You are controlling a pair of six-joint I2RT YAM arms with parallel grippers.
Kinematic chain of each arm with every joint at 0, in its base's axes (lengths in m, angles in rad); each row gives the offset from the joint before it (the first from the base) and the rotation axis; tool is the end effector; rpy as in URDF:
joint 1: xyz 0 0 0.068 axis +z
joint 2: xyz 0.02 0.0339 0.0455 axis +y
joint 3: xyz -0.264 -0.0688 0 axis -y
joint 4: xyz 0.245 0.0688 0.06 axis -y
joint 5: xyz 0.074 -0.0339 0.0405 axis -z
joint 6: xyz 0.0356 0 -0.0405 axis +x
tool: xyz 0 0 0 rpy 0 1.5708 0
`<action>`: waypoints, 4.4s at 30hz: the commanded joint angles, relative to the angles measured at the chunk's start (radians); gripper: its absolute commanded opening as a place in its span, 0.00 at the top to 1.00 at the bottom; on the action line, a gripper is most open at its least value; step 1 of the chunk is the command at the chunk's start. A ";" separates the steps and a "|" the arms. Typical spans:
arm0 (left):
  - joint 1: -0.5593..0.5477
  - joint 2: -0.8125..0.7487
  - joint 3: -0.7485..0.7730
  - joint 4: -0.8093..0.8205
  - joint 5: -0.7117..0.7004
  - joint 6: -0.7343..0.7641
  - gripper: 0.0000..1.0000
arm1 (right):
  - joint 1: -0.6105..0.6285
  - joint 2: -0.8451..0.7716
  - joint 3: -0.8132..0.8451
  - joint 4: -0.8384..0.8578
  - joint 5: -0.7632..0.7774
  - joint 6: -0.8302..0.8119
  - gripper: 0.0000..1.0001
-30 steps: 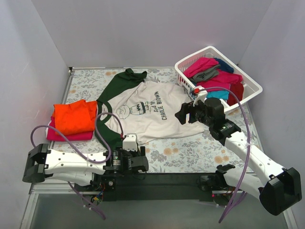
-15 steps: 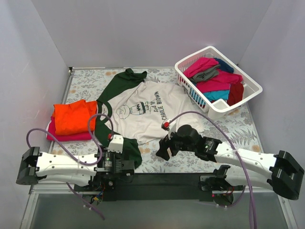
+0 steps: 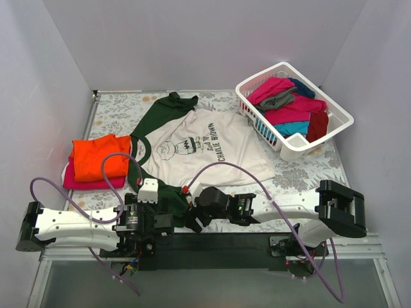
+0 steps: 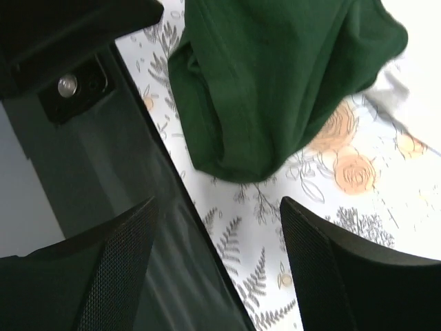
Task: Fold and stack the t-shirts
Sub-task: Flatten the tshirt out
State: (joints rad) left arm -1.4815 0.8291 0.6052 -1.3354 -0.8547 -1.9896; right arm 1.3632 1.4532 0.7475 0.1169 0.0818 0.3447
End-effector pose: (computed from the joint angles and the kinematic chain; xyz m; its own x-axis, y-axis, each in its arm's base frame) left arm 0.0352 -0.0922 0.2149 -0.5604 -0.4664 -0.6845 -0.3470 0.8826 -0.3173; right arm 0.0658 0.2983 0.2016 -0.4326 -0.4196 -0.7980 -0.8660 0.4396 0.2383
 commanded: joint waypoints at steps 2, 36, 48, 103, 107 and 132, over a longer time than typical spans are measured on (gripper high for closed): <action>-0.003 -0.036 0.007 -0.015 -0.069 -0.759 0.19 | 0.030 0.064 0.082 0.061 0.124 -0.001 0.36; -0.002 0.096 0.039 0.301 -0.104 -0.289 0.19 | -0.073 0.039 0.021 0.017 0.210 0.031 0.99; 0.070 0.103 -0.021 0.490 -0.043 -0.106 0.20 | -0.107 0.009 -0.003 0.035 0.082 0.040 0.99; 0.150 0.470 0.163 0.461 -0.047 0.168 0.09 | -0.223 -0.116 -0.099 0.084 -0.160 0.053 0.99; 0.150 0.458 0.205 0.285 -0.095 -0.004 0.10 | -0.237 -0.131 -0.119 0.084 -0.157 0.051 0.99; 0.150 0.268 0.232 -0.057 0.029 -0.330 0.13 | -0.309 -0.194 -0.172 0.084 -0.181 0.039 0.99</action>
State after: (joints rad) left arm -1.3365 1.1137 0.8028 -1.3350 -0.8280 -1.9842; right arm 1.0584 1.2819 0.5774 0.1753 -0.0818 0.3935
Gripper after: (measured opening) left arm 0.873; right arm 0.022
